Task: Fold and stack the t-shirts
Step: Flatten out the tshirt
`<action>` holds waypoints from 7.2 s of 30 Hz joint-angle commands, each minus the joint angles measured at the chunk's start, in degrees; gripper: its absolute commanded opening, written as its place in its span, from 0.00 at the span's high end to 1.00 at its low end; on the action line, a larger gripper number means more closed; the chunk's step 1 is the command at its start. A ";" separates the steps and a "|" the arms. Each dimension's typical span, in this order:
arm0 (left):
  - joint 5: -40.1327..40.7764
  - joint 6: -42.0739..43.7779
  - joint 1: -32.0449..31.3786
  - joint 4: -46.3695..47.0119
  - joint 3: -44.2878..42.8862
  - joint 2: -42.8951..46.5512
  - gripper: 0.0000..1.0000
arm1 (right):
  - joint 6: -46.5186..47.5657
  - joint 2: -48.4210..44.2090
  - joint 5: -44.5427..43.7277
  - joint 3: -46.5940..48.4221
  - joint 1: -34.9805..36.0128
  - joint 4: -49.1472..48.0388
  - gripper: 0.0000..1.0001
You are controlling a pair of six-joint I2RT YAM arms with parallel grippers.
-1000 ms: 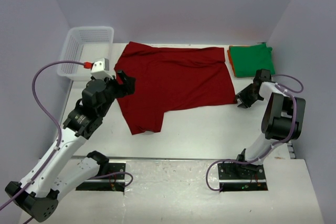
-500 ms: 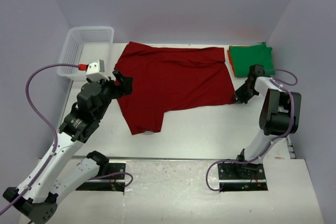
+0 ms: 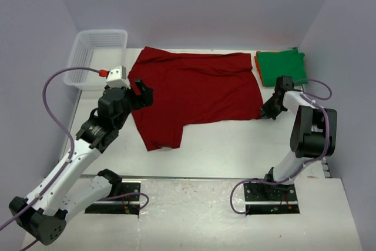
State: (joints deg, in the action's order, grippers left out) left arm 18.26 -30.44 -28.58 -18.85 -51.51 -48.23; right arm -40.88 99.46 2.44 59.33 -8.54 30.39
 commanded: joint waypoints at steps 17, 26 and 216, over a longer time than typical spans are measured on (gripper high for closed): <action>-1.74 -16.22 -0.25 -3.29 13.88 -13.21 0.03 | 8.54 -14.12 -7.36 -2.55 7.57 -10.70 1.00; -3.67 -30.03 -0.25 -6.11 23.03 -4.25 0.16 | 8.36 -16.58 -3.67 -4.57 7.57 -12.90 1.00; 6.17 -1.48 -0.16 -17.81 -6.49 2.17 1.00 | 17.14 -32.48 -3.06 9.38 15.30 -7.81 1.00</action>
State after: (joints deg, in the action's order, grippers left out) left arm 20.40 -37.30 -28.53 -39.88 -53.74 -47.66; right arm -27.09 71.07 -1.54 62.48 6.37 23.29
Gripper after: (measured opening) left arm 0.003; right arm 0.006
